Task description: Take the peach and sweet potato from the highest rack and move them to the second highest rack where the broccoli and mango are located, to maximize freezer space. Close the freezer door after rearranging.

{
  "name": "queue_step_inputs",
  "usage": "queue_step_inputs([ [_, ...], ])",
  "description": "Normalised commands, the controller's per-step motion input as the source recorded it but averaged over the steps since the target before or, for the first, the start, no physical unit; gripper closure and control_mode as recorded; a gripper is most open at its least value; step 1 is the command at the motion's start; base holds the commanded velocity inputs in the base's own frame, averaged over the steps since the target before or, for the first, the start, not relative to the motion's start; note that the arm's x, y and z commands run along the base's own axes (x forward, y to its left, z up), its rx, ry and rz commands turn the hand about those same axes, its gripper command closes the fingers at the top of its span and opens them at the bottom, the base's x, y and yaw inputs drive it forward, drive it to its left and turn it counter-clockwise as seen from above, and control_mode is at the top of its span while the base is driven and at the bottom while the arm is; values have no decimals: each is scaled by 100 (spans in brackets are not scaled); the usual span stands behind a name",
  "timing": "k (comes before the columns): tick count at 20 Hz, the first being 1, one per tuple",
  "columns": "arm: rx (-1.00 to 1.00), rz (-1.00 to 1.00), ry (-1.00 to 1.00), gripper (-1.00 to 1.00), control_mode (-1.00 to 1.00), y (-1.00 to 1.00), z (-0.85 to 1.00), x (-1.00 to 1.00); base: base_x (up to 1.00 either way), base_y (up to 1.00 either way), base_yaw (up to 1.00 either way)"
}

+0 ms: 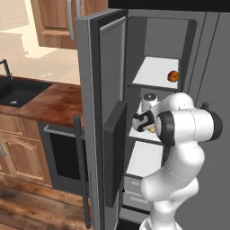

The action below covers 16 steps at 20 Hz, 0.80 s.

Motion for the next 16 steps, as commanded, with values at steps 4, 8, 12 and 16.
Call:
queue_step_inputs([
  [4,0,0,19,100,-100,-8,-25,57,0,0,0],
  [8,0,0,20,100,-100,-6,-40,40,0,0,0],
  [12,-5,0,22,100,-100,0,-60,26,0,0,0],
  [16,-9,0,5,-100,-100,0,-71,15,0,0,0],
])
